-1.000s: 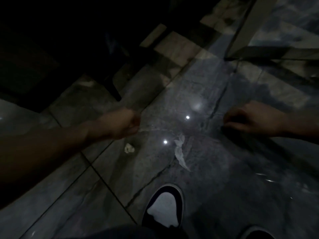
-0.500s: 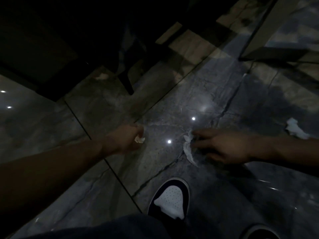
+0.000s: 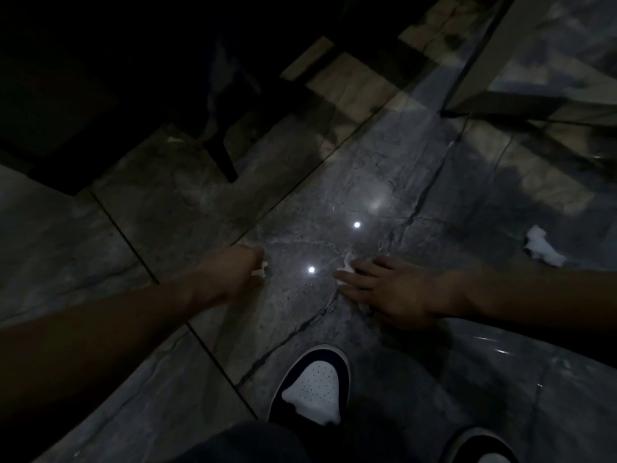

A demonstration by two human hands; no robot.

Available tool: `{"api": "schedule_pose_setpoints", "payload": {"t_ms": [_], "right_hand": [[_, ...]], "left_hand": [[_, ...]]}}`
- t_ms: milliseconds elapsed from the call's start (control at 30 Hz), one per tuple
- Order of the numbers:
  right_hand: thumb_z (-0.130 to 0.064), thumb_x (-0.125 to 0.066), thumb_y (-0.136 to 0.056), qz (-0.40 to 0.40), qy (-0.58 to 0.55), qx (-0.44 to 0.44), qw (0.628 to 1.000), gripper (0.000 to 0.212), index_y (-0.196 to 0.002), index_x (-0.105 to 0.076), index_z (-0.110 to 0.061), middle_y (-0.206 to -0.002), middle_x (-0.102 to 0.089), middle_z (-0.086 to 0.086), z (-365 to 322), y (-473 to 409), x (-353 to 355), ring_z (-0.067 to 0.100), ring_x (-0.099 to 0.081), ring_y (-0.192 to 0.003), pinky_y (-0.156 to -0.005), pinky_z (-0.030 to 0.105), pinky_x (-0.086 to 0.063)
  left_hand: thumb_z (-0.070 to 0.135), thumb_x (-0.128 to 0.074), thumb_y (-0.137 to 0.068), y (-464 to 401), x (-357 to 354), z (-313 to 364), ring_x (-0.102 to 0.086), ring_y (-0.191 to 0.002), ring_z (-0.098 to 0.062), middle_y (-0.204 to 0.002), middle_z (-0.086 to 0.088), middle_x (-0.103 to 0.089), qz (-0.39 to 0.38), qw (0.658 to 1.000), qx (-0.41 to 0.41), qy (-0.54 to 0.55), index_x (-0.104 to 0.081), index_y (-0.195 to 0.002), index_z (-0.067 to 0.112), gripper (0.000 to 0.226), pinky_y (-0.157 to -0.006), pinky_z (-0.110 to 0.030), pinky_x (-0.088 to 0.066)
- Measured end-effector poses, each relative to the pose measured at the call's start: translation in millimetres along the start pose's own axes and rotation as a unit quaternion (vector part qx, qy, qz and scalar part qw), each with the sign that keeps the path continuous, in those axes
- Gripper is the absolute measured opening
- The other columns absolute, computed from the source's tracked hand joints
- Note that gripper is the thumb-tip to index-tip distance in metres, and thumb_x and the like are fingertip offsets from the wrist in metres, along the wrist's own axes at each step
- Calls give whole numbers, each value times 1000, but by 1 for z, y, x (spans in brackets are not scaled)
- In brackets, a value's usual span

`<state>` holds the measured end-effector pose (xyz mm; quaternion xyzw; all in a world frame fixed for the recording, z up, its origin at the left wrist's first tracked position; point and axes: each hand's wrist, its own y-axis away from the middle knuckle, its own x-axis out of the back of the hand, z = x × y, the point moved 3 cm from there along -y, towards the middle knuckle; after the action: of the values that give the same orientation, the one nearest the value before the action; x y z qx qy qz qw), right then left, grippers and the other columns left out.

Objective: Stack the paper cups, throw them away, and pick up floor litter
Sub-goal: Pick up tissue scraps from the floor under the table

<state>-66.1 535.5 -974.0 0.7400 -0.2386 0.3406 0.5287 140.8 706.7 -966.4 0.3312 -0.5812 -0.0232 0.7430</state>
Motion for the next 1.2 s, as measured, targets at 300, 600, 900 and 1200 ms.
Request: {"api": "schedule_pose_setpoints", "payload": {"t_ms": [300, 600, 900, 1200], "right_hand": [[-31, -37, -97, 89, -117, -48, 988, 69, -152, 1, -16, -162, 9, 1, 24, 25, 6, 16, 3, -148, -122, 39, -4], [-29, -28, -95, 293, -181, -208, 915, 63, -150, -8, -8, -161, -3, 12, 76, 114, -2, 24, -10, -148, -117, 43, -24], [-21, -37, -97, 367, -180, -324, 853, 70, -150, 6, -9, -160, 15, 9, 80, 190, -32, 19, 14, -148, -121, 47, -13], [-8, -48, -89, 407, -127, -324, 845, 72, -149, -9, 1, -159, -4, 21, 73, 193, -7, 30, -4, -149, -119, 49, -20]], "left_hand": [[21, -63, -89, -29, 49, 26, -57, -76, -23, -81, -3, -57, 55, 994, -44, 82, -55, -80, 15, 14, -60, -25, -30], [0, -59, -92, -130, 216, 130, -65, -69, -19, -90, -8, -59, -36, 941, -50, 334, -56, -109, 11, 20, -53, -27, -56], [9, -35, -98, -161, 178, 251, -47, -56, -12, -71, -3, -51, -180, 799, -45, 572, -56, -88, 13, 24, -50, -20, -38], [40, -30, -102, -143, 140, 287, -61, -63, -20, -77, -11, -66, -284, 693, 10, 663, -61, -98, 4, 48, -59, -30, -50]]}}
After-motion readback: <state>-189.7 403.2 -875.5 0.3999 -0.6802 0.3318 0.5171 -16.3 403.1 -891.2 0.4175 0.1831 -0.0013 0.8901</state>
